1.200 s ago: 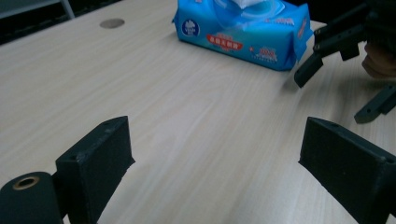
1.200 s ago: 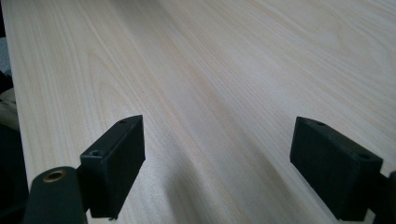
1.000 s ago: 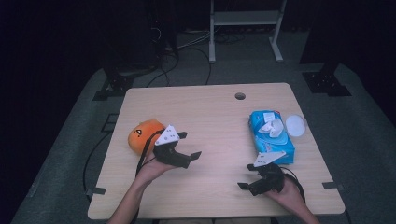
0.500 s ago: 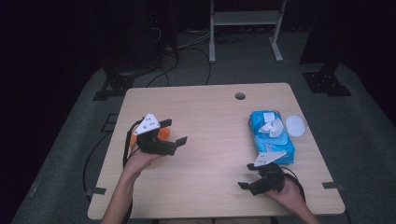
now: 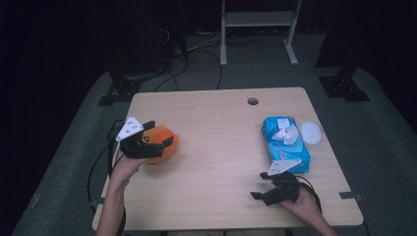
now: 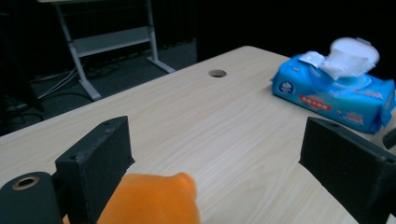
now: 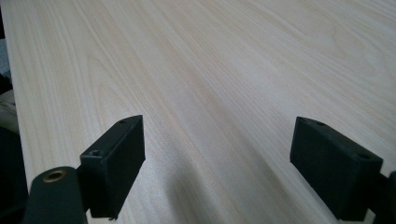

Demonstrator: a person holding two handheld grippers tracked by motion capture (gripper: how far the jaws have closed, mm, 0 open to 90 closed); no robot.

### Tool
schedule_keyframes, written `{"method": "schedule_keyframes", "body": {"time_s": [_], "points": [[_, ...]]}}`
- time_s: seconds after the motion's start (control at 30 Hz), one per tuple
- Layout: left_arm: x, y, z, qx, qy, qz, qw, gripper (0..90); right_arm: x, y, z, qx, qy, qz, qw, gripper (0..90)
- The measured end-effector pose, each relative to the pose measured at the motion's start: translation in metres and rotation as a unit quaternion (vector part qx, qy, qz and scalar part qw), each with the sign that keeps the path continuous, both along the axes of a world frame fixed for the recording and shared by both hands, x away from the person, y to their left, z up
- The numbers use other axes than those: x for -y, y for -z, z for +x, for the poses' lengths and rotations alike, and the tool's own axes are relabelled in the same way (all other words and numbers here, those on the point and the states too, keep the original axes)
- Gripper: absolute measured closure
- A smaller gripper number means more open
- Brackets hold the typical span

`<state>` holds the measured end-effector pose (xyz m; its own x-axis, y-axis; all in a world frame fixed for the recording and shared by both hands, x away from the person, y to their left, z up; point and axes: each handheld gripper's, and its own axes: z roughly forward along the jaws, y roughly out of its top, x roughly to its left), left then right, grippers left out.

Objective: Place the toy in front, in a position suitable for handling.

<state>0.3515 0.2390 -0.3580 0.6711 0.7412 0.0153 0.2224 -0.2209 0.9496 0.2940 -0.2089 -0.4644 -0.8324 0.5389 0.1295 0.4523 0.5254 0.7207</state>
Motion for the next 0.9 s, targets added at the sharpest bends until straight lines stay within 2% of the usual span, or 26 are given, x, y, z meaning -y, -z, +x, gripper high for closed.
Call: {"method": "schedule_keyframes", "body": {"time_s": [0.2,0.33,0.43,0.53,0.77,0.9], "points": [[-0.02,0.006,0.003,0.005,-0.038,-0.004,0.9993,8.3,-0.001,0.0,0.0,0.0,-0.002,-0.001,1.0,17.0],[-0.029,0.017,0.008,-0.007,-0.061,-0.007,0.9981,8.3,0.0,0.0,0.0,0.0,-0.001,0.0,1.0,17.0],[-0.032,0.022,0.011,-0.012,-0.068,-0.008,0.9976,8.3,0.0,0.0,0.0,0.0,-0.001,0.0,1.0,17.0],[-0.038,0.032,0.015,-0.023,-0.086,-0.01,0.996,8.3,0.0,0.0,0.0,0.0,-0.002,-0.001,1.0,17.0],[-0.043,0.049,0.02,-0.034,-0.104,-0.005,0.994,8.4,0.0,-0.001,-0.001,0.001,-0.003,-0.001,1.0,17.0],[-0.044,0.059,0.024,-0.047,-0.105,-0.003,0.9934,8.4,0.0,-0.001,-0.001,0.001,-0.004,-0.003,1.0,17.0]]}}
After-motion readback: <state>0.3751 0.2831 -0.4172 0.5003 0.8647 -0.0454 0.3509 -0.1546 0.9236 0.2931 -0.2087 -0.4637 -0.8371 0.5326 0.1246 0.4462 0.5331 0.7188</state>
